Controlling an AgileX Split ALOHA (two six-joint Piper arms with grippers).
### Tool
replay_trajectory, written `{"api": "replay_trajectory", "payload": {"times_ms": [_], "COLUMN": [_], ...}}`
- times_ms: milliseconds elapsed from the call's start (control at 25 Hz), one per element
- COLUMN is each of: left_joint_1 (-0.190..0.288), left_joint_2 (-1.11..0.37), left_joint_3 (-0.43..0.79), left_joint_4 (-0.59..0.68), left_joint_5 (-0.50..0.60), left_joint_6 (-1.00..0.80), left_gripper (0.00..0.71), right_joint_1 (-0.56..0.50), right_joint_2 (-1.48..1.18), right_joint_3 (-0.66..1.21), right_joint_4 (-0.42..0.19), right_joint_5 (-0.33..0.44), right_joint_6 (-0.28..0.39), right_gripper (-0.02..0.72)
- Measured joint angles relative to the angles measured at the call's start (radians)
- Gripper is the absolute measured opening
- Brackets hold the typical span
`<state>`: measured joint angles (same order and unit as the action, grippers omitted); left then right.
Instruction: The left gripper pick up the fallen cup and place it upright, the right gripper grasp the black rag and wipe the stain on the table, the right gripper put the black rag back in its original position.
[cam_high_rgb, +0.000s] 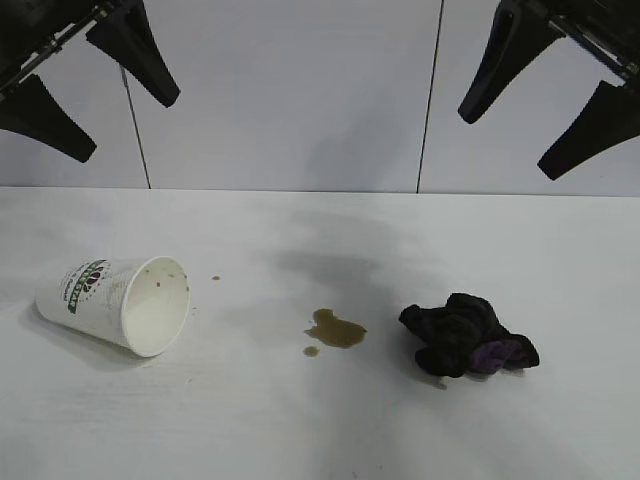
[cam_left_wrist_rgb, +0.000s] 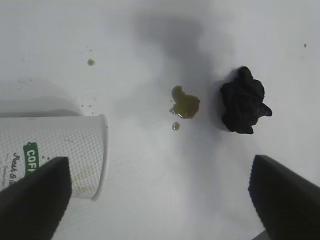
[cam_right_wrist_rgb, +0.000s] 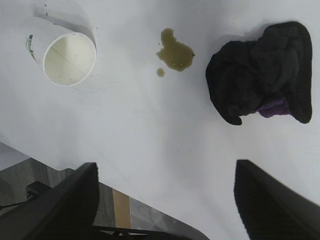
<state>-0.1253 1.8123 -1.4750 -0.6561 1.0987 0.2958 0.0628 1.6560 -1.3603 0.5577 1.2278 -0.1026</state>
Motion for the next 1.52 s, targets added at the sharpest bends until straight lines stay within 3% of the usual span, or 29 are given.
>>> {"api": "replay_trajectory", "payload": {"times_ms": [800, 1240, 1360, 1520], "left_joint_1": [0.0, 0.0, -0.002, -0.044], "left_joint_2": [0.0, 0.0, 0.0, 0.0], "left_joint_3": [0.0, -0.017, -0.052, -0.106], "left_joint_4": [0.0, -0.027, -0.058, -0.06], "left_joint_5": [-0.005, -0.169, -0.144, -0.023], "left_joint_6": [0.0, 0.002, 0.086, 0.375], "left_gripper": [0.696, 0.696, 0.696, 0.696], "right_joint_1": [0.0, 0.0, 0.0, 0.0], "right_joint_2": [0.0, 0.0, 0.0, 0.0], "right_joint_3": [0.0, 0.0, 0.0, 0.0], "right_joint_4": [0.0, 0.001, 0.001, 0.001], "right_joint_5": [0.0, 0.0, 0.0, 0.0], "right_joint_6": [0.0, 0.0, 0.0, 0.0], "right_gripper": [0.516, 0.516, 0.516, 0.516]}}
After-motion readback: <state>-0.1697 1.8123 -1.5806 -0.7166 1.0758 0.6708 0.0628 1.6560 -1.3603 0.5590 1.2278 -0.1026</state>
